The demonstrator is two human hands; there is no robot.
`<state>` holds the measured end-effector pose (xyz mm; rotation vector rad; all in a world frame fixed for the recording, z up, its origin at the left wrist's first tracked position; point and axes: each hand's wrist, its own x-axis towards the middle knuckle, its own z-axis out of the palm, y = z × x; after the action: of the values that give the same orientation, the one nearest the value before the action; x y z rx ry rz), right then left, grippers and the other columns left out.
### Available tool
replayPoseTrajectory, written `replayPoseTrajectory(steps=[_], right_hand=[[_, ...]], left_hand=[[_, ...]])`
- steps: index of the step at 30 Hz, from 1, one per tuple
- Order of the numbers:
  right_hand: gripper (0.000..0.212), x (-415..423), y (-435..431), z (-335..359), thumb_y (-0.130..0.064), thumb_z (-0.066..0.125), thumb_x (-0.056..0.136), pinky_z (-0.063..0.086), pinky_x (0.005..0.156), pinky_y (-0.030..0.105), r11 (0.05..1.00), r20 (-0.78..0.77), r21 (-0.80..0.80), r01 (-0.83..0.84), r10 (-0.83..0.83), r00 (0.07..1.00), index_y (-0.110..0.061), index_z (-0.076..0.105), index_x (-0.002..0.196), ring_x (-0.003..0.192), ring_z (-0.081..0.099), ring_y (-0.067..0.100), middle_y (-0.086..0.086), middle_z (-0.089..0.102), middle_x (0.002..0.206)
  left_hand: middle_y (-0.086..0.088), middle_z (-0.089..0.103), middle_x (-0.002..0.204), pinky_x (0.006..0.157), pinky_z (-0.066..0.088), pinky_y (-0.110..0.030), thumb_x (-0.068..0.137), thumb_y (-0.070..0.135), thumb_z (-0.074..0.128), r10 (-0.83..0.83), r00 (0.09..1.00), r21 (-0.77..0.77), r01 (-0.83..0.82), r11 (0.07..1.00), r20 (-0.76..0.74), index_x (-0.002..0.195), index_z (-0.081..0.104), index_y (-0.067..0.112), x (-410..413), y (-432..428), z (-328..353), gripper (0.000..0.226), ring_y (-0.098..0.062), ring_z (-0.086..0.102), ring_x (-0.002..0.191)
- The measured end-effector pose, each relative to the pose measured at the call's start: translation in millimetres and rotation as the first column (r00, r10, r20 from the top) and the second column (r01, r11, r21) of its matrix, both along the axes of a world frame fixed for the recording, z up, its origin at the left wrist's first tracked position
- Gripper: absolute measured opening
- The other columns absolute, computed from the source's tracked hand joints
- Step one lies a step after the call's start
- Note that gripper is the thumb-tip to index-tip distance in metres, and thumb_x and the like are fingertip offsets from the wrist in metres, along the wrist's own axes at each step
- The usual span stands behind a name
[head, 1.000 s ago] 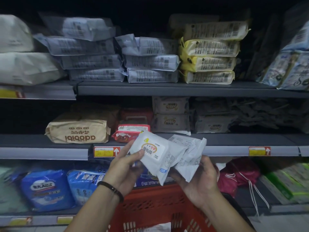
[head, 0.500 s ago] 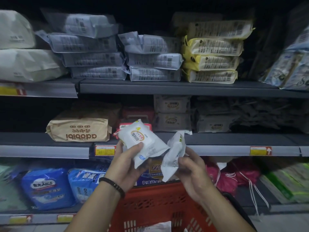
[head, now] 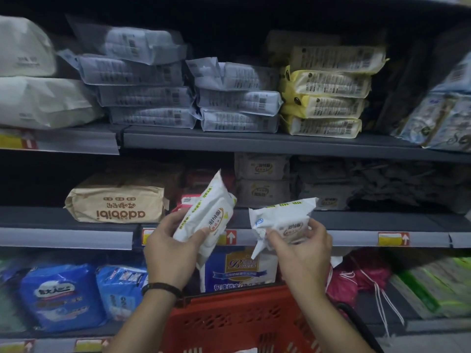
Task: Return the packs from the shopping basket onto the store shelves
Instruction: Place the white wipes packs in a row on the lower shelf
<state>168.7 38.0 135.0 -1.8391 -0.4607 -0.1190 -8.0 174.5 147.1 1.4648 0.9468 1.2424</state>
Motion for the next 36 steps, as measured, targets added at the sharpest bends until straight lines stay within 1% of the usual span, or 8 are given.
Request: replayPoseTrajectory(steps=[6,13,19,24,27,30,33,36], right_hand=[[0.100,27,57,25,-0.073,0.082,0.060,0.053,0.095,0.045,0.961,0.058,-0.186,0.203,-0.196,0.979,-0.010,0.055,0.132,0.115,0.060,0.032,0.009,0.057,0.128],[0.106,37,116,10,-0.077,0.081,0.068,0.051,0.105,0.048,0.908,0.090,-0.384,0.171,-0.147,0.985,-0.005,0.044,0.136,0.123,0.056,0.037,0.016,0.049,0.137],[0.101,52,118,1,-0.079,0.072,0.077,0.044,0.109,0.046,0.861,0.165,-0.488,0.140,-0.066,0.984,-0.004,0.042,0.139,0.127,0.053,0.036,0.016,0.049,0.138],[0.064,52,78,-1,-0.052,0.065,0.098,0.042,0.113,0.046,0.953,0.135,-0.302,-0.031,0.075,0.988,-0.017,0.048,0.149,0.130,0.055,0.031,0.009,0.047,0.146],[0.033,49,32,-12,-0.029,0.071,0.097,0.052,0.091,0.021,0.949,0.157,0.001,-0.315,0.311,0.937,-0.033,0.063,0.129,0.111,0.064,0.007,-0.004,0.064,0.128],[0.042,53,7,-12,-0.028,0.067,0.088,0.054,0.086,0.018,0.840,0.039,0.074,-0.538,0.537,0.843,-0.040,0.064,0.128,0.112,0.067,0.000,-0.015,0.073,0.121],[0.047,70,1,-4,-0.027,0.067,0.084,0.059,0.093,0.026,0.844,0.055,0.046,-0.535,0.532,0.845,-0.039,0.065,0.129,0.117,0.067,0.001,-0.018,0.074,0.123],[0.040,89,0,-2,-0.057,0.070,0.081,0.052,0.094,0.023,0.897,0.099,-0.031,-0.441,0.442,0.892,-0.053,0.061,0.120,0.120,0.060,-0.001,-0.018,0.067,0.125]], left_hand=[[0.019,0.075,0.096,0.086,0.062,-0.041,0.075,0.013,0.089,0.050,0.998,0.041,-0.049,0.998,-0.041,0.103,0.075,0.036,-8,10,7,0.039,0.002,0.069,0.092],[0.017,0.076,0.097,0.079,0.064,-0.039,0.075,0.015,0.090,0.026,0.996,0.061,-0.021,0.998,-0.081,0.110,0.076,0.034,-7,18,4,0.042,0.002,0.069,0.090],[0.026,0.072,0.098,0.065,0.055,-0.017,0.075,0.014,0.089,-0.047,0.992,0.127,0.062,0.990,-0.116,0.108,0.074,0.037,-6,22,2,0.043,0.005,0.067,0.089],[0.026,0.073,0.100,0.081,0.057,-0.024,0.075,0.012,0.090,-0.133,0.984,0.124,0.148,0.981,-0.116,0.098,0.075,0.042,2,12,-5,0.041,0.017,0.061,0.096],[0.031,0.067,0.107,0.081,0.051,-0.018,0.077,0.017,0.090,-0.165,0.977,0.151,0.185,0.971,-0.136,0.101,0.073,0.050,17,-9,-11,0.044,0.019,0.056,0.101],[0.040,0.063,0.110,0.084,0.046,-0.009,0.078,0.021,0.089,-0.176,0.965,0.206,0.216,0.954,-0.197,0.106,0.072,0.053,38,-33,-10,0.046,0.022,0.054,0.105],[0.033,0.069,0.105,0.078,0.047,0.001,0.077,0.014,0.089,-0.180,0.970,0.224,0.214,0.951,-0.162,0.104,0.074,0.047,62,-42,5,0.046,0.021,0.059,0.101],[0.027,0.072,0.098,0.074,0.057,-0.015,0.077,0.015,0.089,-0.149,0.980,0.238,0.178,0.955,-0.135,0.101,0.072,0.043,93,-37,25,0.041,0.006,0.069,0.090]])
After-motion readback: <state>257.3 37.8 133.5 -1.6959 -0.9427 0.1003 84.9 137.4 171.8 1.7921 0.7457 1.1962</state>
